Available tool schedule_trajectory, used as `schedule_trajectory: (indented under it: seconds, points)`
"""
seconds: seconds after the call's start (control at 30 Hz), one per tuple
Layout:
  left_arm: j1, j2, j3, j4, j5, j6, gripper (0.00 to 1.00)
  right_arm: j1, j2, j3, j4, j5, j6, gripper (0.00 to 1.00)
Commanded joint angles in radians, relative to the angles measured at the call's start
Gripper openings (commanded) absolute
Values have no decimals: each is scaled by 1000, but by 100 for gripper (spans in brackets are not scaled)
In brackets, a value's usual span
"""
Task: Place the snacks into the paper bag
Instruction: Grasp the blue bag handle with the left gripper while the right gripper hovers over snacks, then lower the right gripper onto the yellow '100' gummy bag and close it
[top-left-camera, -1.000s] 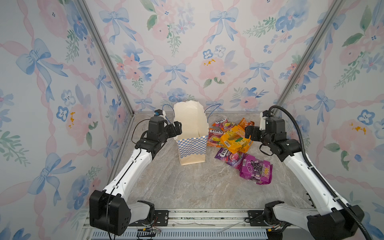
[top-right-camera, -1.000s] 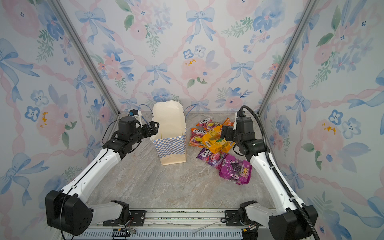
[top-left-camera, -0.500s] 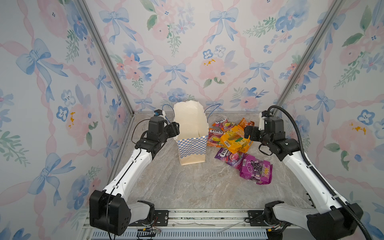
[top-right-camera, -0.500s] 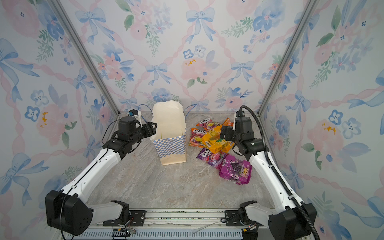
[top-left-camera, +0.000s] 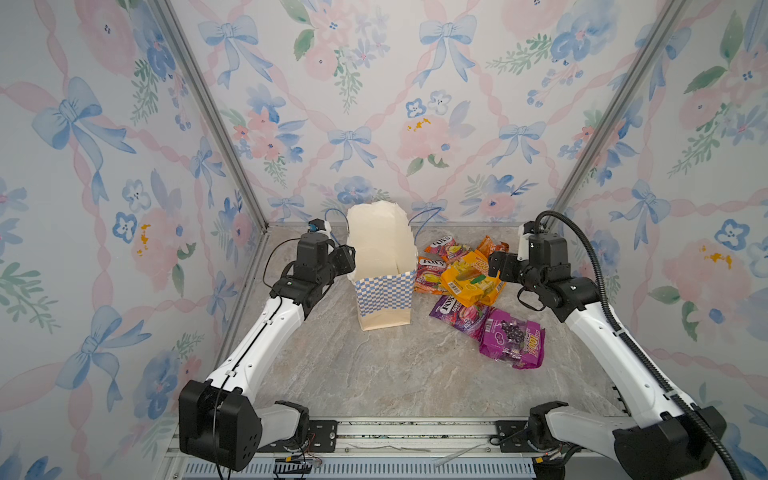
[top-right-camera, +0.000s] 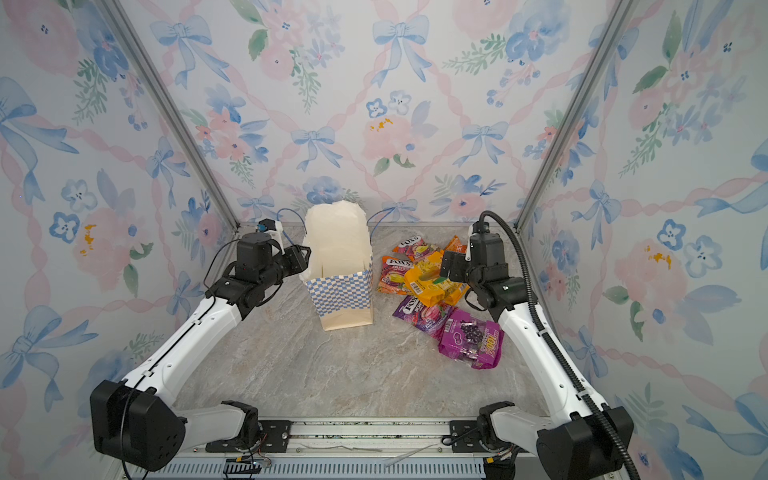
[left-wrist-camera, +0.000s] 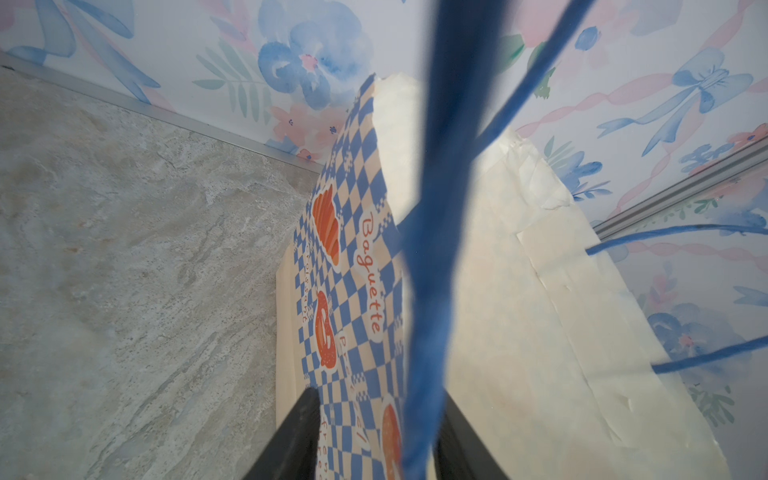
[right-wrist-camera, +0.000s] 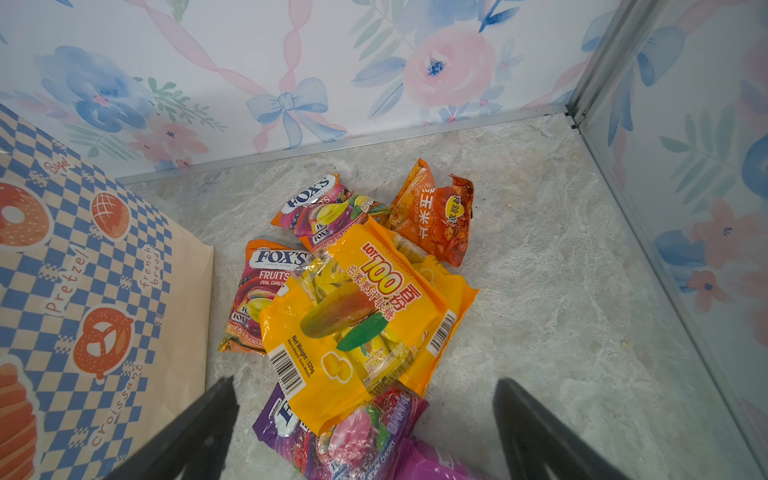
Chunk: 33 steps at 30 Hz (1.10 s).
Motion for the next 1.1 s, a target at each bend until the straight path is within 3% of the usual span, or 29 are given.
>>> schedule_trajectory:
  seconds: [0.0, 0.23, 0.5, 1.07]
  points:
    - [-7, 7, 10, 7, 21, 8, 40, 11, 0, 26, -12, 10, 13, 97]
    - [-8, 9, -1, 28, 37, 3, 26, 11, 7, 26, -20, 6, 21, 97]
    - [-7, 6, -17, 47, 36, -8, 17, 11, 38, 35, -27, 0, 24, 97]
    - [-7, -1, -48, 94, 68, -4, 23, -3, 209, 90, -136, 10, 104, 97]
